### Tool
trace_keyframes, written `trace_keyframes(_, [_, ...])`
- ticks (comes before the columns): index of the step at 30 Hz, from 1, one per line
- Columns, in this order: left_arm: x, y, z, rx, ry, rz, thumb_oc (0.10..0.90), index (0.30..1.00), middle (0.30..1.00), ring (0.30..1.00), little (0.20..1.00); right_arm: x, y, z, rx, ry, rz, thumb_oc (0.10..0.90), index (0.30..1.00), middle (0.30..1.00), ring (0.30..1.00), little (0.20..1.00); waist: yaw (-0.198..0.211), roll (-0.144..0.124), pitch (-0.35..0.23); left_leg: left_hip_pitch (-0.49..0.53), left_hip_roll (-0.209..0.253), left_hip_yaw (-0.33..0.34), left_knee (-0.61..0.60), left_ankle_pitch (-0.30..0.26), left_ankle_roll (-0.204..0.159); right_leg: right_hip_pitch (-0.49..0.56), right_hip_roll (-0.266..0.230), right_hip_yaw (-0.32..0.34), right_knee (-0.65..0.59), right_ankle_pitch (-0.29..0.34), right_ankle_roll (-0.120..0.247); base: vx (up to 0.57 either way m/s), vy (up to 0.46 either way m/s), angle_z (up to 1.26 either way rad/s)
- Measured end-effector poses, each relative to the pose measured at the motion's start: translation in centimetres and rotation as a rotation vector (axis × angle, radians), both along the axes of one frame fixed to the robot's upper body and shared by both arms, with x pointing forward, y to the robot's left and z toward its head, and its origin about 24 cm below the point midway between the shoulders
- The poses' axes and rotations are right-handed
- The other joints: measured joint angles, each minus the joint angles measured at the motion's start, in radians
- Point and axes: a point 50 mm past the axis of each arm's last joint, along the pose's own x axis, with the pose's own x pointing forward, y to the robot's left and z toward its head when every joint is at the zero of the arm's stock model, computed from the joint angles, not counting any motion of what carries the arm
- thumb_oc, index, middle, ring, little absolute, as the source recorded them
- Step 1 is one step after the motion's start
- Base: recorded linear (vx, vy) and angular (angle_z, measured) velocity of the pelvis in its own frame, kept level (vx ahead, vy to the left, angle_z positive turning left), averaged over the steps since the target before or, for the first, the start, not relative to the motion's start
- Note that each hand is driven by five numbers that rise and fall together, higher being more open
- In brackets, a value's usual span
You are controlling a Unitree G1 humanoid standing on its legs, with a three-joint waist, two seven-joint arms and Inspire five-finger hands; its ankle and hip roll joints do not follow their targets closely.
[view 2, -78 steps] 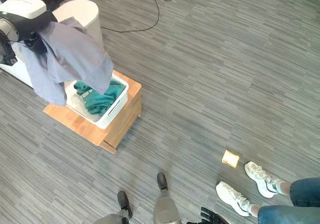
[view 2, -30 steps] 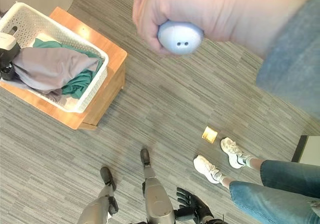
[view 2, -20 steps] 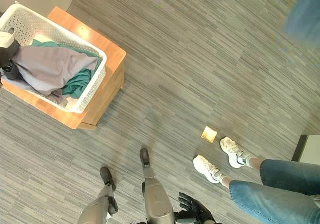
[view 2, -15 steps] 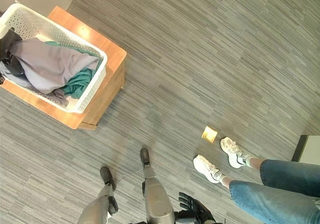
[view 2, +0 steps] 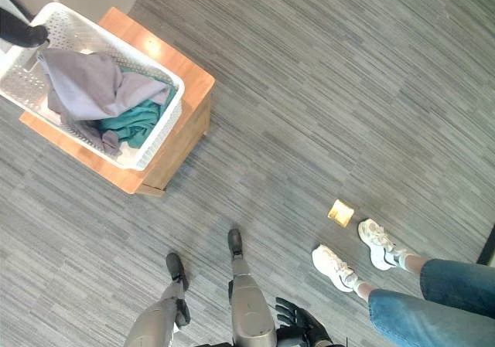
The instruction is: Pick up bed clothes into laundry basket.
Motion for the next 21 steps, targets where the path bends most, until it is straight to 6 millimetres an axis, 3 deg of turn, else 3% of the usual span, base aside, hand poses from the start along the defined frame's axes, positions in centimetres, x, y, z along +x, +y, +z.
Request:
trace_keyframes(3, [-0.5,-2.1,-0.7,0.008,-0.013,-0.130,0.800,0.900,0.900,0.900,0.900,0.2,-0.2,0.1,-0.017,0.001,0.013,0.800,0.900,0.900,0.900,0.900,0.022,0.005,0.001,0.029,0.000,-0.002,0.000,0.000,0.000,0.031,0.000,-0.002,0.000,-0.001,-0.001,0.01,-0.018,0.02])
trace_keyframes(6, [-0.7,-3.0,-0.8,0.017,-0.009,-0.174,0.800,0.900,0.900,0.900,0.900,0.4,-0.2,0.2,-0.026,0.001,0.024,0.800,0.900,0.900,0.900,0.900,0.037,0.007,0.000,0.041,0.001,-0.017,0.000,0.006,-0.008,0.050,-0.001,-0.018,-0.001,-0.001,-0.001,0.00,-0.026,0.13])
trace_keyframes(12, [-2.0,-0.8,-4.6,-0.095,0.088,-0.202,0.800,0.900,0.900,0.900,0.900,0.3,-0.6,0.2,-0.056,0.011,0.045,0.800,0.900,0.900,0.900,0.900,0.048,0.028,-0.010,0.065,0.004,-0.042,-0.001,0.017,-0.016,0.086,-0.001,-0.040,-0.001,-0.004,-0.003,0.02,-0.020,0.08])
trace_keyframes(15, [-6.9,-0.9,-11.2,-0.346,0.112,-0.393,0.800,0.900,0.900,0.900,0.900,0.2,-1.2,0.6,-0.120,0.009,0.077,0.800,0.900,0.900,0.900,0.900,0.053,0.053,-0.018,0.118,0.010,-0.057,0.000,0.007,-0.019,0.144,0.004,-0.054,0.000,-0.022,-0.012,0.08,-0.012,0.18])
trace_keyframes(16, [-8.2,-1.7,-13.8,-0.411,0.186,-0.451,0.800,0.900,0.900,0.900,0.900,0.3,-2.2,1.1,-0.143,0.015,0.090,0.800,0.900,0.900,0.900,0.900,0.102,0.077,-0.028,0.133,0.010,-0.080,-0.001,0.005,-0.018,0.171,0.002,-0.076,0.007,-0.037,-0.008,0.06,-0.017,0.44])
trace_keyframes(17, [-10.1,-1.5,-16.5,-0.540,0.203,-0.465,0.800,0.900,0.900,0.900,0.900,0.4,-3.1,2.5,-0.186,-0.004,0.141,0.800,0.900,0.900,0.900,0.900,0.089,0.100,-0.035,0.150,0.006,-0.097,-0.002,0.001,-0.015,0.190,-0.003,-0.085,0.016,-0.050,-0.006,0.06,-0.023,0.61])
trace_keyframes(19, [-11.1,-2.2,-20.2,-0.646,0.317,-0.476,0.800,0.900,0.900,0.900,0.900,-0.1,-4.2,3.9,-0.232,-0.052,0.136,0.800,0.900,0.900,0.900,0.900,0.132,0.132,-0.055,0.169,-0.001,-0.156,-0.001,0.005,-0.012,0.245,-0.012,-0.110,0.022,-0.081,0.007,0.03,-0.068,1.01])
trace_keyframes(20, [-11.1,-2.2,-21.8,-0.704,0.355,-0.468,0.800,0.900,0.900,0.900,0.900,-0.5,-4.4,4.4,-0.255,-0.054,0.148,0.800,0.900,0.900,0.900,0.900,0.125,0.149,-0.060,0.166,-0.005,-0.229,0.001,-0.002,-0.012,0.267,-0.004,-0.095,0.056,-0.119,0.011,-0.01,-0.045,1.68])
trace_keyframes(21, [-11.0,-2.7,-23.8,-0.808,0.392,-0.463,0.800,0.900,0.900,0.900,0.900,-1.2,-4.1,4.3,-0.249,-0.055,0.145,0.800,0.900,0.900,0.900,0.900,0.107,0.155,-0.093,0.156,-0.015,-0.277,0.001,0.011,0.002,0.276,-0.004,-0.030,0.099,-0.164,0.030,-0.03,-0.025,2.12])
